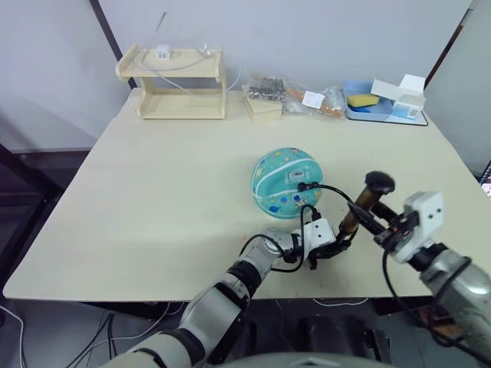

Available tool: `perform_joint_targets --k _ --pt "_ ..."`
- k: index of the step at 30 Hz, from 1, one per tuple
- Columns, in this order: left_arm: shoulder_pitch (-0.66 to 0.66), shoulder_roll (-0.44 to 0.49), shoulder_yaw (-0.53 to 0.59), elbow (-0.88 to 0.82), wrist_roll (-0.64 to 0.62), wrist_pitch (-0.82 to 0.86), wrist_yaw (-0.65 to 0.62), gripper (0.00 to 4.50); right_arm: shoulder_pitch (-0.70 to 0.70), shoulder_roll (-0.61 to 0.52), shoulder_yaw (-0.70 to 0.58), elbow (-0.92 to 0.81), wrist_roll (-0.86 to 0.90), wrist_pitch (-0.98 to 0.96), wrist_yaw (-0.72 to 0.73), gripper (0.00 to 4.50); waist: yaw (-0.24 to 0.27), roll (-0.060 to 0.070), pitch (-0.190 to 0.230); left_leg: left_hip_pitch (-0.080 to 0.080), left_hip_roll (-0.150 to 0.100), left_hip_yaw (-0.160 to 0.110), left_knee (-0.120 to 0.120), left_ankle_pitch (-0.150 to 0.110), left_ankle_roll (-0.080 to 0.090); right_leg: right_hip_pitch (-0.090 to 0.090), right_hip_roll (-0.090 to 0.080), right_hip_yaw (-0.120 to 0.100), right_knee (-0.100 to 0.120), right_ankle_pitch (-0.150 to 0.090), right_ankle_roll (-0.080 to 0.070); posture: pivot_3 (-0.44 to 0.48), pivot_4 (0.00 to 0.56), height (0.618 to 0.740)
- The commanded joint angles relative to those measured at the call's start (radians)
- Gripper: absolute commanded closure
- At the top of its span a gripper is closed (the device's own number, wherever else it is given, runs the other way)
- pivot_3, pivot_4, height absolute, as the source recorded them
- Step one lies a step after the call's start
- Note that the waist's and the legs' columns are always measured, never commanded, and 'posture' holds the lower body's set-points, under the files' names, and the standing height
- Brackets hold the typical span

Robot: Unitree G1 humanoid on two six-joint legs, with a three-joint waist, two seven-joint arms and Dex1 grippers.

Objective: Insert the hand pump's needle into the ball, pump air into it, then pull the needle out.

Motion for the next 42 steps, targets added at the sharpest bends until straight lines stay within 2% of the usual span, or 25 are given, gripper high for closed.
perform_joint_targets --k 1,6,12,14,19,21,29,32,37,39,42 --pt "0.024 0.003 -0.027 0.031 0.033 0.024 -0.028 3.43 0.059 0.044 0.080 0.204 -0.118 -0.032 0.030 3.52 0.000 0.000 0.000 0.003 0.001 0.000 -0.002 0.000 0.000 0.002 0.000 0.000 -0.001 -0.001 0.001 0.000 0.150 0.740" --pt "0.023 0.003 -0.026 0.029 0.034 0.027 -0.027 3.43 0.041 0.072 0.034 0.203 -0.128 -0.068 0.050 3.52 0.001 0.004 -0.002 0.003 0.001 0.000 -0.003 0.000 0.000 0.002 0.000 0.000 -0.001 -0.002 0.001 0.000 0.150 0.740" --pt "0.023 0.006 -0.027 0.035 0.037 0.027 -0.026 3.43 0.001 0.023 -0.118 -0.015 -0.041 0.010 0.016 3.52 0.003 0.012 0.005 0.001 0.000 0.000 -0.003 0.000 0.000 0.001 -0.001 0.001 -0.001 -0.001 0.000 0.000 0.150 0.740" --pt "0.024 0.007 -0.029 0.038 0.038 0.028 -0.028 3.43 -0.021 -0.014 -0.200 -0.118 0.036 0.070 -0.006 3.52 0.004 0.019 0.010 -0.001 0.000 0.000 -0.004 0.000 0.000 0.000 -0.001 0.001 -0.001 0.000 -0.001 0.000 0.150 0.740" --pt "0.027 0.004 -0.032 0.043 0.041 0.028 -0.032 3.43 -0.075 -0.108 -0.383 -0.279 0.250 0.220 -0.083 3.52 0.004 0.021 0.013 -0.010 -0.002 0.000 -0.004 0.000 0.000 -0.009 -0.002 0.001 -0.001 0.001 -0.002 0.000 0.150 0.740" --pt "0.027 0.003 -0.034 0.045 0.041 0.028 -0.033 3.43 -0.104 -0.154 -0.457 -0.306 0.346 0.268 -0.123 3.52 0.004 0.022 0.015 -0.017 -0.002 0.000 -0.003 0.001 0.000 -0.016 -0.002 0.001 0.000 0.001 -0.002 0.000 0.150 0.740" --pt "0.028 0.004 -0.034 0.045 0.039 0.025 -0.037 3.43 -0.136 -0.311 -0.649 -0.323 0.615 0.373 -0.215 3.52 0.004 0.019 0.019 -0.018 -0.003 0.000 -0.003 0.001 0.000 -0.016 -0.003 0.001 0.000 0.001 -0.002 0.000 0.150 0.740" --pt "0.030 0.005 -0.032 0.039 0.036 0.026 -0.038 3.43 -0.090 -0.284 -0.576 -0.319 0.550 0.374 -0.199 3.52 0.004 0.018 0.020 -0.017 -0.002 0.000 -0.003 0.001 0.000 -0.016 -0.003 0.001 0.000 0.001 -0.002 0.000 0.150 0.740" --pt "0.034 0.003 -0.031 0.028 0.032 0.031 -0.041 3.43 -0.027 -0.212 -0.345 -0.235 0.326 0.323 -0.134 3.52 0.003 0.014 0.017 -0.015 -0.002 0.001 -0.003 0.001 0.000 -0.015 -0.002 0.001 0.000 0.001 -0.002 0.000 0.150 0.740" --pt "0.036 0.000 -0.030 0.024 0.031 0.033 -0.040 3.43 -0.007 -0.169 -0.252 -0.168 0.240 0.271 -0.103 3.52 0.002 0.005 0.009 -0.014 -0.002 0.000 -0.003 0.001 0.000 -0.014 -0.002 0.001 0.000 0.001 -0.002 0.000 0.150 0.740" --pt "0.036 -0.008 -0.028 0.020 0.029 0.039 -0.035 3.43 0.019 -0.099 -0.119 -0.043 0.112 0.175 -0.044 3.52 0.002 0.000 0.005 -0.012 -0.001 0.000 -0.003 0.001 0.000 -0.013 -0.001 0.001 0.000 0.001 -0.002 0.000 0.150 0.740"
